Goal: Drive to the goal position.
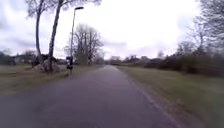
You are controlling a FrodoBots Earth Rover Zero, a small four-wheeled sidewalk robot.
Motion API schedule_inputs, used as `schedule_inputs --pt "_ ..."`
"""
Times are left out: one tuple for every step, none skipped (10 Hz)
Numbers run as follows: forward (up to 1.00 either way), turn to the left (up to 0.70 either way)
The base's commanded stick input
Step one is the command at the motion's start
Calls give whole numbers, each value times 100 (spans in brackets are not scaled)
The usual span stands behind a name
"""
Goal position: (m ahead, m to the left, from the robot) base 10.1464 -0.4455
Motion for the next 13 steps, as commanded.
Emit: schedule_inputs --pt "100 0" --pt "100 0" --pt "100 0" --pt "100 0" --pt "100 0" --pt "100 0" --pt "100 0" --pt "100 -10" --pt "100 -40" --pt "100 -36" --pt "100 -9" --pt "100 0" --pt "100 0"
